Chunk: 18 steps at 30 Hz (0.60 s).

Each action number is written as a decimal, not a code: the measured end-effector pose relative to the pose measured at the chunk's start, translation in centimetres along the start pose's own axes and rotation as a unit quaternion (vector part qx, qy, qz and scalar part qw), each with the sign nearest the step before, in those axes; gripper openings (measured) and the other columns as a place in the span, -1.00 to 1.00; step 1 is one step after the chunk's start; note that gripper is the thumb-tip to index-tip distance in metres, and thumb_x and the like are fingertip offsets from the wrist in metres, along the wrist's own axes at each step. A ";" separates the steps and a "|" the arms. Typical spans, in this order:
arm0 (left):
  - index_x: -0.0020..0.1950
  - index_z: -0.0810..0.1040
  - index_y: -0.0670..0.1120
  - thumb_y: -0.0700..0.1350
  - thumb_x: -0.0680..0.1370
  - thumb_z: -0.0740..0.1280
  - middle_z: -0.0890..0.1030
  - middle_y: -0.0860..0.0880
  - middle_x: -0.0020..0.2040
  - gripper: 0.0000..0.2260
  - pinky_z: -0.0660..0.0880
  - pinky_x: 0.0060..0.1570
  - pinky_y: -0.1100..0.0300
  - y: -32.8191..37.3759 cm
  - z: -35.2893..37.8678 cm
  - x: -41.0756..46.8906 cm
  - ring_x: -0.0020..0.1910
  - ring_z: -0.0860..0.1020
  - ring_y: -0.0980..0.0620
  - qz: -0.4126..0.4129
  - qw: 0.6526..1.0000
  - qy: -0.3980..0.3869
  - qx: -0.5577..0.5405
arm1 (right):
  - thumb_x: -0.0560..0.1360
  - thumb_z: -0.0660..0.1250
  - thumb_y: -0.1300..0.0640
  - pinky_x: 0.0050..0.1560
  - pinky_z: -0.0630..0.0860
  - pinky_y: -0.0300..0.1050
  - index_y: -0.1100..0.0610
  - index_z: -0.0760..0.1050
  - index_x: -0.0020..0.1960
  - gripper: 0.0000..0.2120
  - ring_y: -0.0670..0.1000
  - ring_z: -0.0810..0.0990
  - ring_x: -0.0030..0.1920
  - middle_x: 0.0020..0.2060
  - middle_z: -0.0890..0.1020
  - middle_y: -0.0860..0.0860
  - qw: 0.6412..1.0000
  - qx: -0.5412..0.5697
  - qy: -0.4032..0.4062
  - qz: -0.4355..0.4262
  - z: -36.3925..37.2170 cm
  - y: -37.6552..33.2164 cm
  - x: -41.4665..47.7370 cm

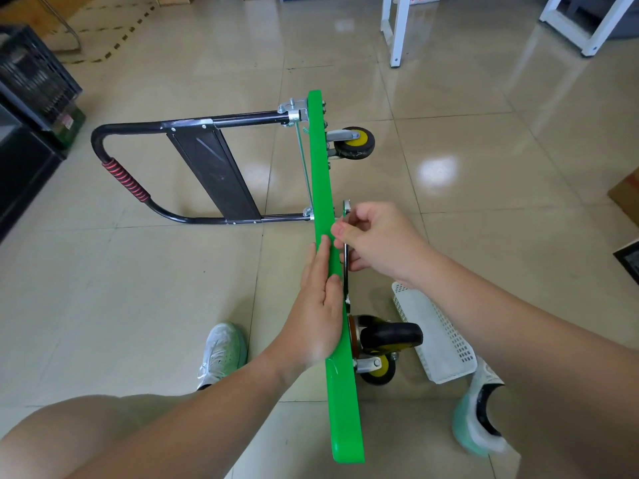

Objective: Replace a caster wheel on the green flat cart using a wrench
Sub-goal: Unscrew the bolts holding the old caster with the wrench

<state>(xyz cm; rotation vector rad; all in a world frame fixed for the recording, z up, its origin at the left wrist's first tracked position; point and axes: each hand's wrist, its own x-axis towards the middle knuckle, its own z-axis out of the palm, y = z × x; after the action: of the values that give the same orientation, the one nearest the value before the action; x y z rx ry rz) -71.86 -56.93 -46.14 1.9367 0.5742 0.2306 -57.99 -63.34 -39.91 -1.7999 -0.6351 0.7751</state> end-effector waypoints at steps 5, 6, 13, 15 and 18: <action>0.71 -0.05 0.03 -0.17 0.77 0.00 -0.02 0.16 0.69 -0.49 -0.14 0.50 0.51 0.1 0.1 -0.2 0.64 -0.09 0.30 -0.011 1.000 0.004 -0.002 | 0.54 0.39 0.01 0.02 0.65 0.23 -0.01 0.61 -0.21 -0.83 0.12 0.72 -0.15 -0.27 0.72 -0.02 0.999 -0.009 0.039 -0.019 0.2 0.4 -0.9; 0.71 -0.05 0.04 -0.16 0.77 -0.01 -0.01 0.17 0.69 -0.49 -0.13 0.51 0.49 0.2 0.0 -0.2 0.64 -0.09 0.30 -0.012 1.000 0.004 -0.002 | 0.54 0.39 0.00 0.03 0.65 0.22 -0.02 0.62 -0.22 -0.83 0.09 0.73 -0.16 -0.27 0.73 -0.02 0.999 -0.009 0.042 -0.023 0.3 0.4 -1.0; 0.71 -0.07 0.04 -0.11 0.78 -0.03 -0.01 0.14 0.70 -0.50 -0.09 0.62 0.24 0.5 -0.4 -0.2 0.65 -0.10 0.25 -0.012 1.000 -0.004 0.015 | 0.58 0.39 0.16 -0.03 0.68 0.17 -0.04 0.62 -0.24 -0.77 -0.05 0.72 -0.26 -0.33 0.70 -0.07 0.998 -0.004 0.057 -0.037 0.8 -0.2 -2.1; 0.71 -0.07 0.03 -0.11 0.78 -0.03 -0.02 0.12 0.71 -0.51 -0.09 0.63 0.22 0.6 -0.5 -0.3 0.66 -0.10 0.23 -0.013 1.000 -0.005 0.016 | 0.59 0.38 0.18 -0.01 0.67 0.16 -0.03 0.62 -0.22 -0.77 -0.08 0.71 -0.29 -0.34 0.69 -0.08 0.998 0.006 0.062 -0.033 1.0 -0.4 -2.4; 0.71 -0.07 0.05 -0.10 0.78 -0.04 -0.03 0.13 0.70 -0.51 -0.10 0.62 0.23 0.8 -0.6 -0.5 0.66 -0.11 0.23 -0.017 1.000 -0.009 0.015 | 0.59 0.38 0.18 0.00 0.67 0.16 -0.05 0.62 -0.20 -0.77 -0.07 0.71 -0.28 -0.30 0.70 -0.05 0.997 0.016 0.068 -0.029 1.2 -0.3 -2.8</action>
<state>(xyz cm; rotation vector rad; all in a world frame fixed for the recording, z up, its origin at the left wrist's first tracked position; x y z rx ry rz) -72.26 -56.99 -45.10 1.9548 0.6000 0.1832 -60.74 -64.52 -39.31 -1.7797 -0.5802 0.6142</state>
